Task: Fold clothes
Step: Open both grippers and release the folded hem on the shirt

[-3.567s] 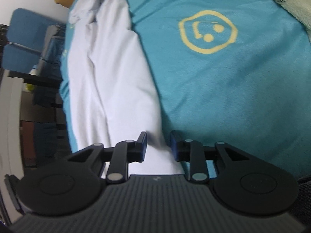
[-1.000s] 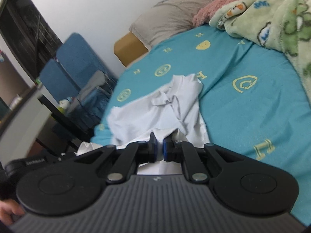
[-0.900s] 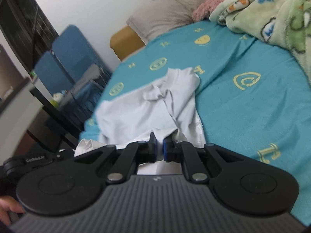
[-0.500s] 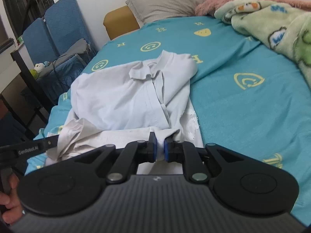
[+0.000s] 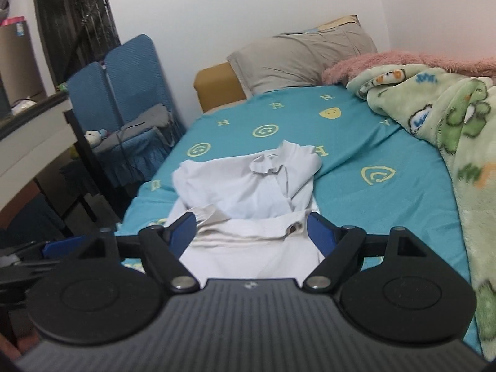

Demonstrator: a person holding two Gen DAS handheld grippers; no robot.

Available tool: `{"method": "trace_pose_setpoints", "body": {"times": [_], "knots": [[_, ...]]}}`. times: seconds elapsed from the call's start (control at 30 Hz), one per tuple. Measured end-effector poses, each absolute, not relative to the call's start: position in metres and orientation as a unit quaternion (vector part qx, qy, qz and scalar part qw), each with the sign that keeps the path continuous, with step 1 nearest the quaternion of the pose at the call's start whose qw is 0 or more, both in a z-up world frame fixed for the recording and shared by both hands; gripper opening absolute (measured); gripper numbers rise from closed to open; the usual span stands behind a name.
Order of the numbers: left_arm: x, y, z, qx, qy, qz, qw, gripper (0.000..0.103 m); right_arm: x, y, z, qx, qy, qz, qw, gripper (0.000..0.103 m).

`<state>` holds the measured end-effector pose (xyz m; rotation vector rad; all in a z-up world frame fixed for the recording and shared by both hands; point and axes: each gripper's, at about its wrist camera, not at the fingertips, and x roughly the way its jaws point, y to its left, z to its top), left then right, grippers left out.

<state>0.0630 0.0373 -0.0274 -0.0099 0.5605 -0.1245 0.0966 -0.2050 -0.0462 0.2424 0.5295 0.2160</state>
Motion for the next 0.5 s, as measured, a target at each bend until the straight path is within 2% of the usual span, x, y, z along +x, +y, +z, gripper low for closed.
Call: {"method": "trace_pose_setpoints", "body": {"times": [0.23,0.5], "knots": [[0.011,0.043,-0.014,-0.005,0.252,-0.046,0.967,0.087,0.049,-0.200,-0.038,0.115,0.249,0.105,0.956,0.080],[-0.002,0.044,-0.007,-0.005,0.234,-0.048,0.971,0.093,0.027,-0.193,-0.027,0.099,0.217,0.106,0.965,0.080]]}}
